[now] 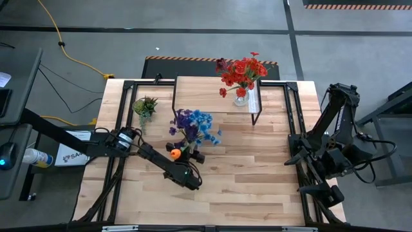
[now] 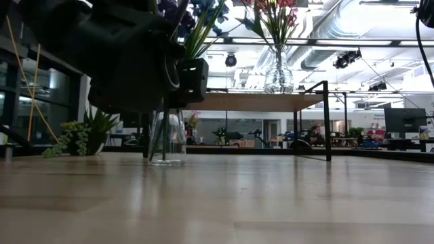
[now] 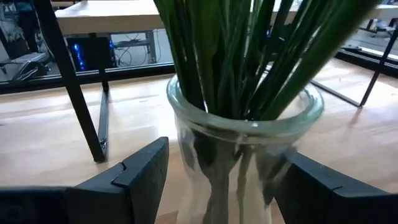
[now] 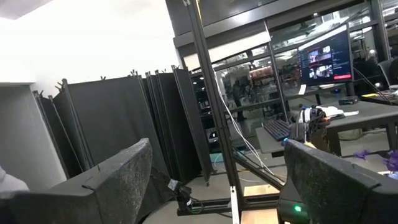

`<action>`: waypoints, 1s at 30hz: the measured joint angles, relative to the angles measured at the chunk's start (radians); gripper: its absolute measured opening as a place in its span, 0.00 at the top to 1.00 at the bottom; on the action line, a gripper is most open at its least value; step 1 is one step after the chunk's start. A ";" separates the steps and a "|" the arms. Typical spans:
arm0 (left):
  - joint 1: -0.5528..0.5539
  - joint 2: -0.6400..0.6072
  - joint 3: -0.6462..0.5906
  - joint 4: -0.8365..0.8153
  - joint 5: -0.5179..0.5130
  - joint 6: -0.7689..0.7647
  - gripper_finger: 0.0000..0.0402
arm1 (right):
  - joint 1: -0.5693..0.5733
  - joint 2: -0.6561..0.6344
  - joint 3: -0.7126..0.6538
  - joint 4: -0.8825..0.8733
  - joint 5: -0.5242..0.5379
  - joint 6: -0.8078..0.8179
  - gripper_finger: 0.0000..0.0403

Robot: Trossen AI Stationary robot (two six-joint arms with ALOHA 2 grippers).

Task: Pick and place flowers into a vace then onto a shelf
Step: Put the transparent crystal vase with flowers on the shelf

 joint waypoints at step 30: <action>-0.018 -0.008 0.049 -0.092 0.077 -0.002 0.48 | 0.000 0.000 0.000 0.000 0.000 -0.023 0.13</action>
